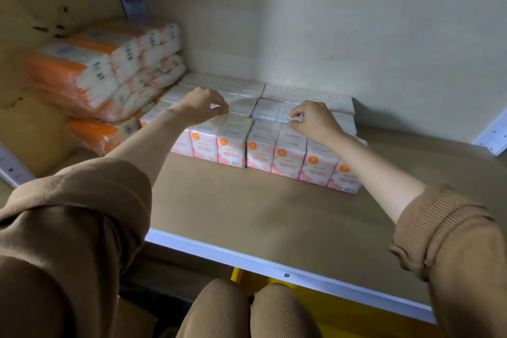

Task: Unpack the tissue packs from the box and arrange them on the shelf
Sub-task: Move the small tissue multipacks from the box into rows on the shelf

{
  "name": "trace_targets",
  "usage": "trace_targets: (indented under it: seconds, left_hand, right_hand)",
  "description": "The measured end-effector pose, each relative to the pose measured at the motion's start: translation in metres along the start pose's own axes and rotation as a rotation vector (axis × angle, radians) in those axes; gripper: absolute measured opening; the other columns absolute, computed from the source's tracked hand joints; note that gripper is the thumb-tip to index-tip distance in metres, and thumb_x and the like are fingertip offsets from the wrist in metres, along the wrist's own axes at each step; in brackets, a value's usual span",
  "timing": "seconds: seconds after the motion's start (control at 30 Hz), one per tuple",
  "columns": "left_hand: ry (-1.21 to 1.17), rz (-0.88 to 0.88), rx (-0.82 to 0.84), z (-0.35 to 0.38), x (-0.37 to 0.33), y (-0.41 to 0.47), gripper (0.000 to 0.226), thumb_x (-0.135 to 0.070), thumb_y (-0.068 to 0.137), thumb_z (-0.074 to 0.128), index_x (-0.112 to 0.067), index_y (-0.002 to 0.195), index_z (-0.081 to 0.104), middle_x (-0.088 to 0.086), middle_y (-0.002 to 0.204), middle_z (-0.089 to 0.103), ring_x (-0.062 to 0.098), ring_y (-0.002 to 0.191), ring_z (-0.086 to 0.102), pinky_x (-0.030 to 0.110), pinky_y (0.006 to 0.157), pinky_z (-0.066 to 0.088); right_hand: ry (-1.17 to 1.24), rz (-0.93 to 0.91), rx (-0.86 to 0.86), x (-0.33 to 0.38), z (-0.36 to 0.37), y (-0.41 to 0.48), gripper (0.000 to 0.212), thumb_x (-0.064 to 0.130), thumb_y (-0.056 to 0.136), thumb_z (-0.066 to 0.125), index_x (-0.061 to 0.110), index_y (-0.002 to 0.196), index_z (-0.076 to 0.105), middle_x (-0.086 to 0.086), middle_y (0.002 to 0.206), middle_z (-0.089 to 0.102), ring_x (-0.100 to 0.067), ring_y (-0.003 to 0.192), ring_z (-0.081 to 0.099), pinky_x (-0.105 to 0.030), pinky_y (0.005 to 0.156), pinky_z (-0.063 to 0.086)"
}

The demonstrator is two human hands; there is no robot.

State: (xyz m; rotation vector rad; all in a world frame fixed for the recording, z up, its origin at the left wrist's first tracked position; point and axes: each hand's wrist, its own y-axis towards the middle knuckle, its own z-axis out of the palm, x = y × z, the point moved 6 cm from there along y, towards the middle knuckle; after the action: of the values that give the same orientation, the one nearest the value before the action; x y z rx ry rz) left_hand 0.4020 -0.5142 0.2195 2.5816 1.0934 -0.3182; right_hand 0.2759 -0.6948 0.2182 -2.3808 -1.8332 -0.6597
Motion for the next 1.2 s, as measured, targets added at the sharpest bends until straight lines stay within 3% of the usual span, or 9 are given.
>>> trace_targets:
  seconds: [0.13, 0.3, 0.43, 0.67, 1.0, 1.2]
  left_hand:
    - [-0.049, 0.035, 0.054, -0.007, -0.003, -0.033, 0.029, -0.024, 0.084, 0.067, -0.007, 0.108, 0.070, 0.010, 0.120, 0.065, 0.027, 0.109, 0.060, 0.024, 0.089, 0.040]
    - [0.156, 0.028, 0.194, -0.002, -0.003, -0.058, 0.062, -0.022, 0.077, 0.074, -0.016, 0.133, 0.050, -0.001, 0.141, 0.049, 0.020, 0.129, 0.046, 0.024, 0.102, 0.033]
    - [0.267, 0.139, 0.182, 0.005, -0.001, -0.061, 0.059, -0.007, 0.084, 0.063, -0.014, 0.139, 0.043, 0.002, 0.148, 0.040, 0.020, 0.133, 0.043, 0.028, 0.104, 0.034]
    - [0.262, 0.146, 0.107, 0.008, 0.007, -0.058, 0.060, -0.002, 0.081, 0.066, -0.010, 0.136, 0.046, 0.005, 0.146, 0.044, 0.023, 0.132, 0.046, 0.033, 0.104, 0.037]
    - [0.291, 0.106, 0.109, 0.006, 0.010, -0.059, 0.059, -0.004, 0.082, 0.065, -0.012, 0.137, 0.045, 0.004, 0.145, 0.045, 0.025, 0.129, 0.047, 0.035, 0.102, 0.039]
    - [0.272, 0.072, 0.129, 0.004, 0.004, -0.063, 0.055, -0.007, 0.084, 0.063, -0.012, 0.136, 0.047, 0.002, 0.145, 0.044, 0.024, 0.128, 0.047, 0.034, 0.103, 0.040]
  right_hand:
    - [0.070, -0.073, 0.081, 0.016, -0.001, -0.025, 0.037, 0.031, 0.081, 0.069, 0.005, 0.107, 0.068, -0.010, 0.118, 0.064, -0.023, 0.112, 0.056, -0.027, 0.088, 0.040]
    - [-0.192, -0.110, 0.247, 0.027, 0.013, -0.043, 0.065, 0.030, 0.071, 0.078, 0.009, 0.128, 0.052, -0.009, 0.129, 0.051, -0.026, 0.120, 0.047, -0.030, 0.096, 0.039]
    - [-0.243, -0.127, 0.196, 0.029, 0.018, -0.045, 0.061, 0.010, 0.073, 0.072, 0.008, 0.130, 0.049, -0.009, 0.131, 0.050, -0.025, 0.120, 0.047, -0.030, 0.094, 0.040]
    - [-0.189, -0.128, 0.147, 0.033, 0.022, -0.042, 0.057, 0.005, 0.073, 0.070, 0.009, 0.127, 0.052, -0.006, 0.133, 0.053, -0.024, 0.121, 0.049, -0.030, 0.098, 0.040]
    - [-0.179, -0.123, 0.165, 0.036, 0.028, -0.038, 0.060, 0.008, 0.072, 0.072, 0.008, 0.128, 0.049, -0.008, 0.134, 0.047, -0.025, 0.124, 0.044, -0.030, 0.097, 0.039]
    - [-0.190, -0.094, 0.178, 0.043, 0.018, -0.035, 0.056, 0.022, 0.074, 0.074, 0.007, 0.124, 0.054, -0.011, 0.127, 0.050, -0.027, 0.117, 0.049, -0.028, 0.087, 0.040]
